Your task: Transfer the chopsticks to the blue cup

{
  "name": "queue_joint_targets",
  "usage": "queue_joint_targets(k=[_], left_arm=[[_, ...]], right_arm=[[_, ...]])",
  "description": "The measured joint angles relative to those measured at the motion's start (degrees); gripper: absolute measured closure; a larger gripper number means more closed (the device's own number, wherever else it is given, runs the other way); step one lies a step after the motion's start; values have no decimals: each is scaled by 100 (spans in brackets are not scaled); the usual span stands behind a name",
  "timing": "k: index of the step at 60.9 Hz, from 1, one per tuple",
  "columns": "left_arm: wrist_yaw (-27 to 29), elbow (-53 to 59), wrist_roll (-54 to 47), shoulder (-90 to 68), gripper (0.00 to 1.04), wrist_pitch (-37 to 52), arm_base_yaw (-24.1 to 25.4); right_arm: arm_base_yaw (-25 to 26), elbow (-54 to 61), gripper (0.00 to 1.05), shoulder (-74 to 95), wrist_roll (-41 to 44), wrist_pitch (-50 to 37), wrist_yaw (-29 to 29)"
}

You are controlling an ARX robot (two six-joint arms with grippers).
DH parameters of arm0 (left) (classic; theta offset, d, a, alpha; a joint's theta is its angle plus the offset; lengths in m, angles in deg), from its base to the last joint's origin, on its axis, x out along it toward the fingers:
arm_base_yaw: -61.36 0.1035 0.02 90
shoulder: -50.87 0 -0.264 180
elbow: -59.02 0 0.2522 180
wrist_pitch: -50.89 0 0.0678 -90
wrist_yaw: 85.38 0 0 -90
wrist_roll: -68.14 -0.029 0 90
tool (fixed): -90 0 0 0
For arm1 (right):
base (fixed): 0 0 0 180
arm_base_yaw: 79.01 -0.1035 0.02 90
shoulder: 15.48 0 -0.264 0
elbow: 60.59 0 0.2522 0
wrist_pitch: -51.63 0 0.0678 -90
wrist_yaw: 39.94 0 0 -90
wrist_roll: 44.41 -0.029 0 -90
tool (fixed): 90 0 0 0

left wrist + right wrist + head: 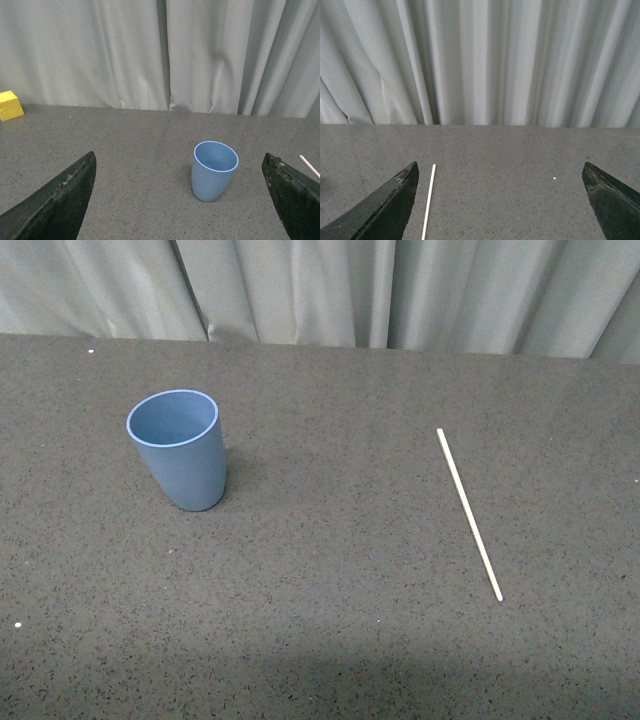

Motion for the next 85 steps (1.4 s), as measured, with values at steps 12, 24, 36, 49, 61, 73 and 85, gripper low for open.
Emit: queue_joint_targets(k=[12, 24, 36, 49, 61, 73, 85], left_arm=[[0, 0, 0, 0, 7, 0, 0], [0, 0, 0, 0, 7, 0, 0], [0, 0, 0, 0, 7, 0, 0], [-2, 0, 0, 0, 7, 0, 0], [0, 0, 0, 0, 7, 0, 0], [0, 0, 0, 0, 7, 0, 0], [0, 0, 0, 0, 7, 0, 0]], right_arm=[[0, 0, 9, 0, -2, 0, 0], [0, 0, 9, 0, 0, 0, 0], [-118, 0, 9, 90, 223, -94, 422], [63, -632, 9, 3217, 964, -1676, 538], [-72, -2492, 9, 6526, 649, -1038, -380], [-398, -4365, 9, 8756, 258, 9, -573], [-726, -5729, 9, 10463, -37, 688, -448]])
